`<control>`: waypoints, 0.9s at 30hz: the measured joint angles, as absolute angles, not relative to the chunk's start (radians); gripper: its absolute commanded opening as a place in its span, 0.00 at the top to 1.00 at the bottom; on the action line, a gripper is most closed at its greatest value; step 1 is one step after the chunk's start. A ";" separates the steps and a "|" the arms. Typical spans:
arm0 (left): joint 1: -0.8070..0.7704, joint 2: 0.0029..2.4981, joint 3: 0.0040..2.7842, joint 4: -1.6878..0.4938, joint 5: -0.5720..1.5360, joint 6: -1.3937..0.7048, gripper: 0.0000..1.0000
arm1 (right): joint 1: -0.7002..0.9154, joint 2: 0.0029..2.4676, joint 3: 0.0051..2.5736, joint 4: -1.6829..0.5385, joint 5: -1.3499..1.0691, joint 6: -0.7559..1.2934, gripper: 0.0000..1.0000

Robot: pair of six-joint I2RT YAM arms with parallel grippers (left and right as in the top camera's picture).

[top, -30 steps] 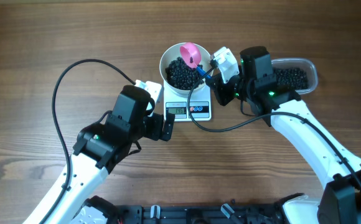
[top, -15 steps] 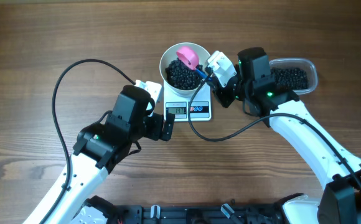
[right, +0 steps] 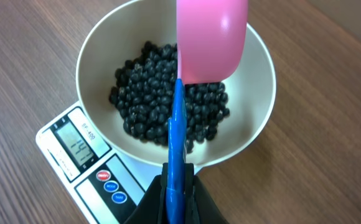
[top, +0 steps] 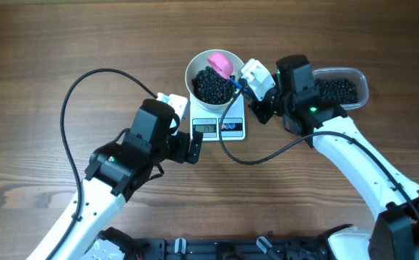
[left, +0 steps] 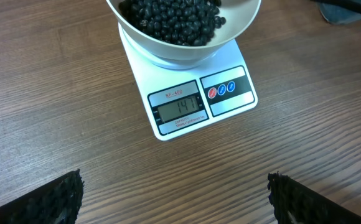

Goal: Scoop item into bowl and weigh 150g on scale
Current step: 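Tilt the scoop with the right gripper to pour beans into the bowl, then move the pink scoop right to the clear bean tub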

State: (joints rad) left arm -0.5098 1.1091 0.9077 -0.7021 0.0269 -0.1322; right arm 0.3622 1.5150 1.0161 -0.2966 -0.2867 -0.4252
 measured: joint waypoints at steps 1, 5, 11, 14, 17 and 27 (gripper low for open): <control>-0.510 1.109 0.908 -0.702 0.027 -0.132 0.00 | 0.362 1.515 1.016 -0.294 -0.287 -0.425 0.96; -0.510 1.109 0.908 -0.702 0.027 -0.132 0.00 | 0.369 1.515 1.016 -0.291 -0.287 -0.426 0.96; -0.510 1.109 0.908 -0.702 0.027 -0.132 0.00 | 0.376 1.515 1.016 -0.283 -0.279 -0.426 0.96; -0.510 1.109 0.908 -0.702 0.027 -0.132 0.00 | 0.377 1.515 1.016 -0.276 -0.278 -0.427 0.96; -0.510 1.109 0.908 -0.702 0.027 -0.132 0.00 | 0.384 1.515 1.016 -0.289 -0.268 -0.467 0.96; -0.510 1.109 0.908 -0.702 0.027 -0.132 0.00 | 0.399 1.515 1.016 -0.280 -0.178 -0.521 0.96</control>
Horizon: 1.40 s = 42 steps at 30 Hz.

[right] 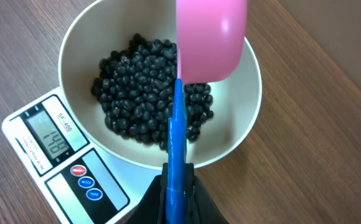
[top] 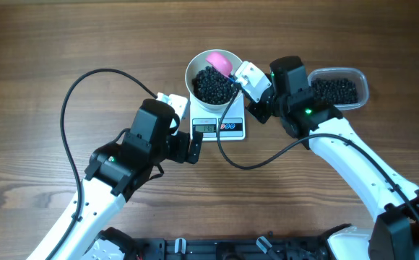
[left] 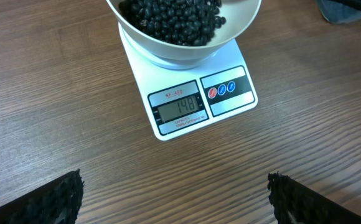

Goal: Scoop item into bowl and weigh 150g on scale
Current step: 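Move the pink scoop right to the clear bean tub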

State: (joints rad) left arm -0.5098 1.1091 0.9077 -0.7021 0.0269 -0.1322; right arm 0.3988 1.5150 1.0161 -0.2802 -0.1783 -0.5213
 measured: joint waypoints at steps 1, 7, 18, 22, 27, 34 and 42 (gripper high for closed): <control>-0.510 1.109 0.908 -0.702 0.027 -0.132 0.00 | 0.399 1.515 1.016 -0.278 -0.178 -0.516 0.96; -0.510 1.109 0.908 -0.702 0.027 -0.132 0.00 | 0.398 1.515 1.016 -0.260 -0.206 -0.344 0.96; -0.510 1.109 0.908 -0.702 0.027 -0.132 0.00 | 0.356 1.511 1.016 -0.096 -0.291 0.163 0.96; -0.510 1.109 0.908 -0.702 0.027 -0.132 0.00 | 0.245 1.460 1.016 -0.133 -0.280 0.217 0.96; -0.510 1.109 0.908 -0.702 0.027 -0.132 0.00 | 0.057 1.354 1.016 -0.274 -0.249 0.176 0.96; -0.510 1.109 0.908 -0.702 0.027 -0.132 0.00 | -0.100 1.272 1.016 -0.485 -0.095 0.014 0.96; -0.510 1.109 0.908 -0.702 0.027 -0.132 0.00 | -0.136 1.267 1.016 -0.595 0.046 -0.208 0.96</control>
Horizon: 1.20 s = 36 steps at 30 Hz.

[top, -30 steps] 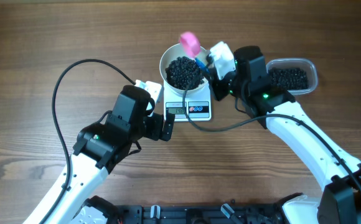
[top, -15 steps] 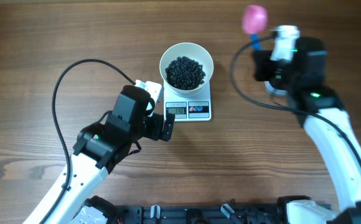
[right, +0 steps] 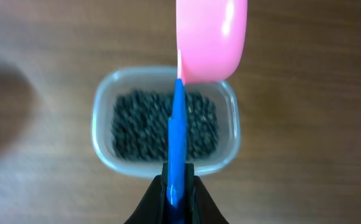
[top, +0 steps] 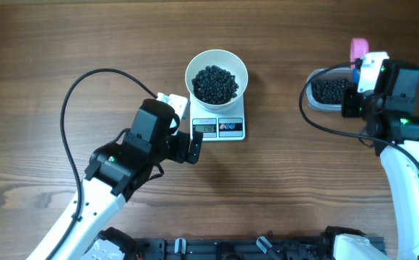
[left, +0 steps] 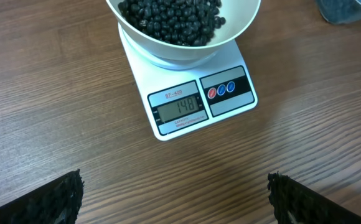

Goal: Scoop item into bowl and weigh 150g on scale
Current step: 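Move the pink scoop right to the clear bean tub, then dip the pink scoop into the black beans in the tub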

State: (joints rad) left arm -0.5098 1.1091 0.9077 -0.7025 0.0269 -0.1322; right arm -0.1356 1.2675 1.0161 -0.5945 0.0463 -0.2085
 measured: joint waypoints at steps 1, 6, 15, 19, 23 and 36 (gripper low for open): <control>-0.510 1.109 0.908 -0.702 0.027 -0.132 0.00 | -0.136 1.267 1.016 -0.614 0.054 -0.228 0.96; -0.510 1.109 0.908 -0.702 0.027 -0.132 0.00 | -0.135 1.267 1.016 -0.676 0.056 -0.264 0.96; -0.510 1.109 0.908 -0.702 0.027 -0.132 0.00 | -0.136 1.267 1.016 -0.724 0.026 -0.302 0.96; -0.510 1.109 0.908 -0.702 0.027 -0.132 0.00 | -0.136 1.268 1.016 -0.727 -0.001 -0.334 0.96; -0.510 1.109 0.908 -0.702 0.027 -0.132 0.00 | -0.136 1.288 1.016 -0.726 -0.010 -0.346 0.96; -0.510 1.109 0.908 -0.702 0.027 -0.132 0.00 | -0.136 1.369 1.016 -0.716 -0.028 -0.347 0.96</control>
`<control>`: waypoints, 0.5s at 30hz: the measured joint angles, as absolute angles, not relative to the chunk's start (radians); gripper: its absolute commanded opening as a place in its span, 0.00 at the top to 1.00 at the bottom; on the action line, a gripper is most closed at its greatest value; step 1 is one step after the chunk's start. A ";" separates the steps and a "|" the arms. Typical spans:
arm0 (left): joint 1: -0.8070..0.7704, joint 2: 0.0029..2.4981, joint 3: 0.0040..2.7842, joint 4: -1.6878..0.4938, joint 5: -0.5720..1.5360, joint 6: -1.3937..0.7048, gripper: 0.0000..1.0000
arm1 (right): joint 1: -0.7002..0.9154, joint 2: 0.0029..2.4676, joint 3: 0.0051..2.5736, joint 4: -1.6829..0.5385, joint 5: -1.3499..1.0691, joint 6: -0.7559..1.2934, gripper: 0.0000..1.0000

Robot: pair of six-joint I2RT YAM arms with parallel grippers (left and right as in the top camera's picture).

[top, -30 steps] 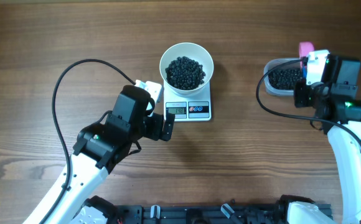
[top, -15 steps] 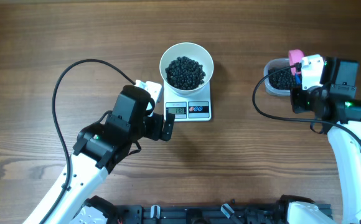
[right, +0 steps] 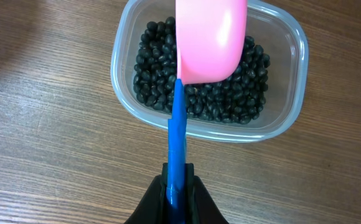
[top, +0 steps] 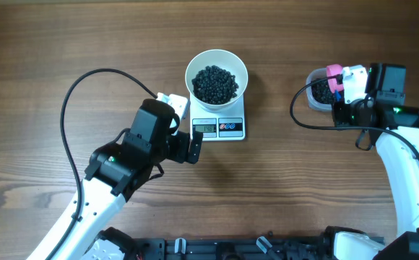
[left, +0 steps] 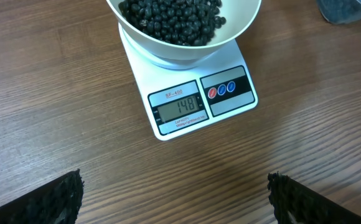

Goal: Scoop item into bowl and weigh 150g on scale
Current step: 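Dip the pink scoop into the black beans in the tub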

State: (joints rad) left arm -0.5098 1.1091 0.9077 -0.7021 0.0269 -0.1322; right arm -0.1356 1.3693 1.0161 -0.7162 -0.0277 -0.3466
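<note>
A white bowl (top: 217, 63) of black beans sits on the white digital scale (top: 219, 128); in the left wrist view the scale display (left: 179, 106) reads 148. My right gripper (right: 178, 180) is shut on the blue handle of the pink scoop (right: 210, 38). The scoop hangs over the clear plastic tub (right: 209, 73) of black beans, far right in the overhead view as tub (top: 316, 92). My left gripper (left: 174, 196) is open just in front of the scale, with only bare wood between its fingers.
A black cable (top: 79, 94) loops over the wood to the left of the left arm. Another cable (top: 303, 119) curves from the right wrist between the scale and the tub.
My right gripper with the scoop has shifted left and toward me, so the tub now lies closer beneath the scoop and sharp in the wrist view. The scale reading stays at 148. The left arm is unchanged.
The right gripper held the pink scoop over the bowl on the scale, the display near 147, then 148. Later the scoop was away at the right above the bean tub, and now it is low over the tub. My left gripper stayed open before the scale throughout.
</note>
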 measured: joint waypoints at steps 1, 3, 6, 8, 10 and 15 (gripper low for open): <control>-0.510 1.109 0.908 -0.702 0.027 -0.132 0.00 | -0.137 1.369 1.016 -0.716 -0.030 -0.347 0.96; -0.510 1.109 0.908 -0.702 0.027 -0.132 0.00 | -0.144 1.369 1.016 -0.716 -0.037 -0.347 0.96; -0.510 1.109 0.908 -0.702 0.027 -0.132 0.00 | -0.174 1.373 1.016 -0.715 -0.065 -0.347 0.96; -0.510 1.109 0.908 -0.702 0.027 -0.132 0.00 | -0.196 1.382 1.016 -0.713 -0.087 -0.347 0.96; -0.510 1.109 0.908 -0.702 0.027 -0.132 0.00 | -0.215 1.396 1.016 -0.711 -0.099 -0.347 0.96; -0.510 1.109 0.908 -0.702 0.027 -0.132 0.00 | -0.230 1.423 1.016 -0.711 -0.115 -0.347 0.96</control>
State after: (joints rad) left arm -0.5098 1.1091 0.9077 -0.7021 0.0269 -0.1322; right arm -0.2298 1.4231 1.0161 -0.7113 -0.1146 -0.3470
